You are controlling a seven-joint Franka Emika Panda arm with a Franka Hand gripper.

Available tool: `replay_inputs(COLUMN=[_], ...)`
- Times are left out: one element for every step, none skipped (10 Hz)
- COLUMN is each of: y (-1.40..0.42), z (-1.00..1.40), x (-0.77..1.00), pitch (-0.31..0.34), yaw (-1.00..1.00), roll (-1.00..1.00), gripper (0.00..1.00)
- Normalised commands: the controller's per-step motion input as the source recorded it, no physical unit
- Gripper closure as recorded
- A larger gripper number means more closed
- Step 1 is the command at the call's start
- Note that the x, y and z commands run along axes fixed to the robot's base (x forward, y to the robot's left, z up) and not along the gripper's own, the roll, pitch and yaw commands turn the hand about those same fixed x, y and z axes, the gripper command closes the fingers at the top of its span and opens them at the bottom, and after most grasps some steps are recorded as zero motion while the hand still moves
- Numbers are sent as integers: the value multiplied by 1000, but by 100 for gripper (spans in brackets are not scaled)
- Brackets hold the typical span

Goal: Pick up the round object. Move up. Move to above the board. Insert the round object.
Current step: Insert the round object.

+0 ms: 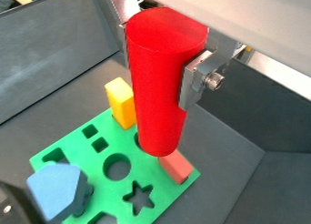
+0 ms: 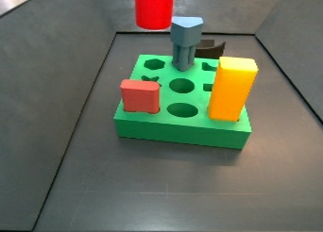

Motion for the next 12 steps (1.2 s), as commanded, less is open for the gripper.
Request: replay_inputs(y=[526,640,611,403,140,0,0,-17,0,3,94,169], z=[-717,-634,-603,-606,-611,-694,-689,-569,-591,-574,-389,-200], x=[360,340,349,583,771,731,529,143,0,0,-31,-77], pitch=[-16,0,0,0,-24,-74,-109,-140,-146,-210,-121,-33], yaw=[51,0,-3,-23,-66,-20,0,0,0,-26,-37,-66], roll=[147,36,9,0,0,53,197,299,294,144,10,-27], gripper=[100,100,100,100,100,100,100,100,100,100,100,100])
